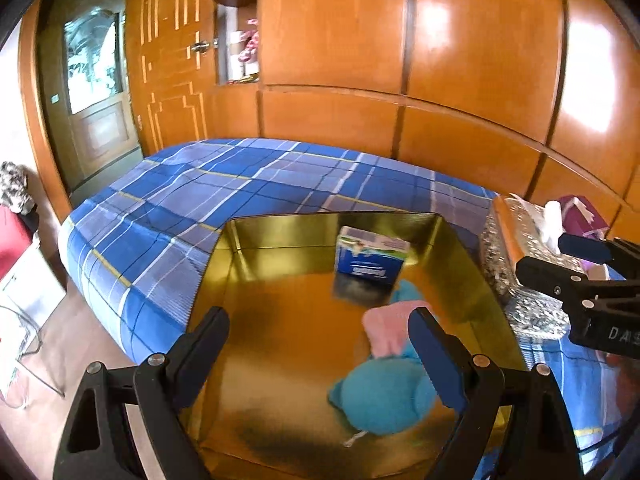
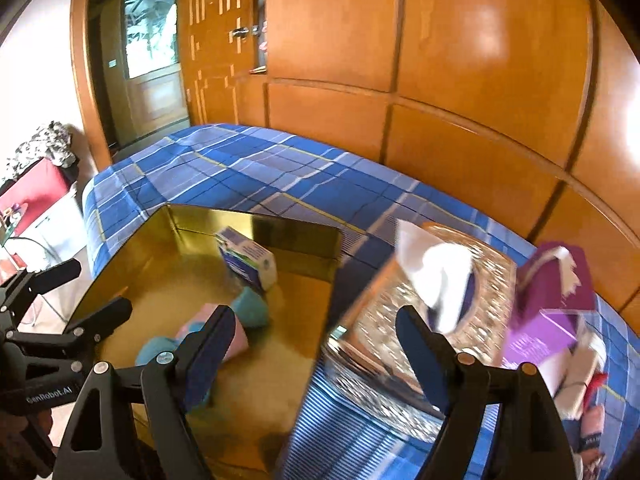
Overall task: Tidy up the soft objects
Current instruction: 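Carry the blue Tempo pack into the gold tray and open the right gripper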
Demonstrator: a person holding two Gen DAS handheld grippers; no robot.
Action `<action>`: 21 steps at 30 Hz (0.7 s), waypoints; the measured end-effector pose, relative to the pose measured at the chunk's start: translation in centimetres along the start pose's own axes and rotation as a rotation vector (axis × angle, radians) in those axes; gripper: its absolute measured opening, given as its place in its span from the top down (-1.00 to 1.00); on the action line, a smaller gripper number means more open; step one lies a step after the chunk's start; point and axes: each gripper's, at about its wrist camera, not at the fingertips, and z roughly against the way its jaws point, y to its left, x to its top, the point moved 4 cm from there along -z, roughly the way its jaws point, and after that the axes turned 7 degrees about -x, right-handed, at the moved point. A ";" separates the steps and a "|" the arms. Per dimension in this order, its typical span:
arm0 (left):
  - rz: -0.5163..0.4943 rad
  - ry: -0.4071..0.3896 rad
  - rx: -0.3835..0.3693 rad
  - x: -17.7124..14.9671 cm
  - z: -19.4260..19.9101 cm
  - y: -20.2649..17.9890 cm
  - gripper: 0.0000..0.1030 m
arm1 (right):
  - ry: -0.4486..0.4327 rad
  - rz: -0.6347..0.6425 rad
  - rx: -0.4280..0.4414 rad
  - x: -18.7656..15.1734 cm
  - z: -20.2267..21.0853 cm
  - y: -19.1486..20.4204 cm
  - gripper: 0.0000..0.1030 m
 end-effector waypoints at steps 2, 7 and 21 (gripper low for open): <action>-0.013 0.001 -0.010 -0.1 0.1 -0.6 -0.78 | -0.009 -0.011 -0.021 -0.5 0.5 -0.9 -0.62; -0.047 -0.004 -0.025 -0.3 0.4 -2.0 -0.78 | -0.035 -0.056 -0.063 -1.3 1.9 -3.2 -0.62; -0.158 -0.017 -0.102 -0.7 1.6 -6.1 -0.78 | -0.043 -0.209 -0.248 -5.0 5.5 -14.7 -0.62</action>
